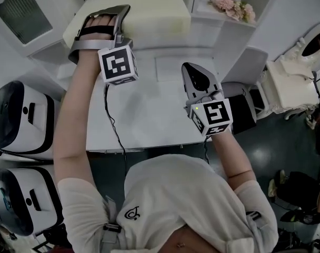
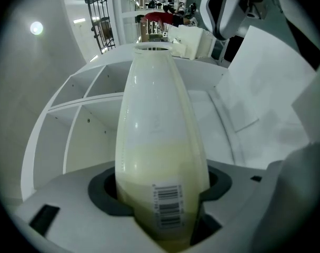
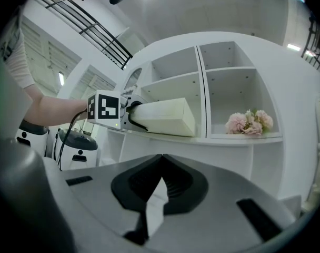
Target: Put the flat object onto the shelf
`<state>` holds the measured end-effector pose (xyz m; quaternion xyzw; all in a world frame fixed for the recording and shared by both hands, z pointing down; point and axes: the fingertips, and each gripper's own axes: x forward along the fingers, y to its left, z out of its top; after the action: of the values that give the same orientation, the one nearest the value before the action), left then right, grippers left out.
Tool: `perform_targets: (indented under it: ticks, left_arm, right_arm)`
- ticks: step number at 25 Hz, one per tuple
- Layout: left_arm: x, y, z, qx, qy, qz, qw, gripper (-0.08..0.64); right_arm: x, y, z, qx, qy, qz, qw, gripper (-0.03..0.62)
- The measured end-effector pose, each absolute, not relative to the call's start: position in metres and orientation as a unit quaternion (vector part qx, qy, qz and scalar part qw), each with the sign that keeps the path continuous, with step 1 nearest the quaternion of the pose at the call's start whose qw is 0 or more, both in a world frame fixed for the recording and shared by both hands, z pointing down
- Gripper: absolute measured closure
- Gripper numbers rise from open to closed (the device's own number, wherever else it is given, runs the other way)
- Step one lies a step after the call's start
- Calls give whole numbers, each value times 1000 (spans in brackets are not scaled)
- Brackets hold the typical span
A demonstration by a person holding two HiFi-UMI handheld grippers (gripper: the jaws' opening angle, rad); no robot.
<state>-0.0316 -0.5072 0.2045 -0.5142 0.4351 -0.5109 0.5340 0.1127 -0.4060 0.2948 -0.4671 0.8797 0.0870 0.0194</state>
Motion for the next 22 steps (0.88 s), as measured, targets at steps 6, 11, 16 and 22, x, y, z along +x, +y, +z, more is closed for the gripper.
perform_targets:
  ticks: [6, 11, 16, 22]
  left_arm:
    - [-32, -536, 216, -517, 435, -513, 529, 225]
    - [-31, -551, 217, -518, 441, -516, 520, 224]
    - [-30, -566, 233, -548, 417, -539, 485, 127]
    - [-31, -590, 239, -541, 414, -559, 473, 70]
  right_arm:
    - [109, -420, 302, -461, 883, 83, 13, 584]
    - [104, -432, 303, -457, 886, 84, 11, 584]
    - [100, -442, 309, -457, 886, 76, 9, 584]
    - [98, -455, 309, -457, 886, 77, 9, 584]
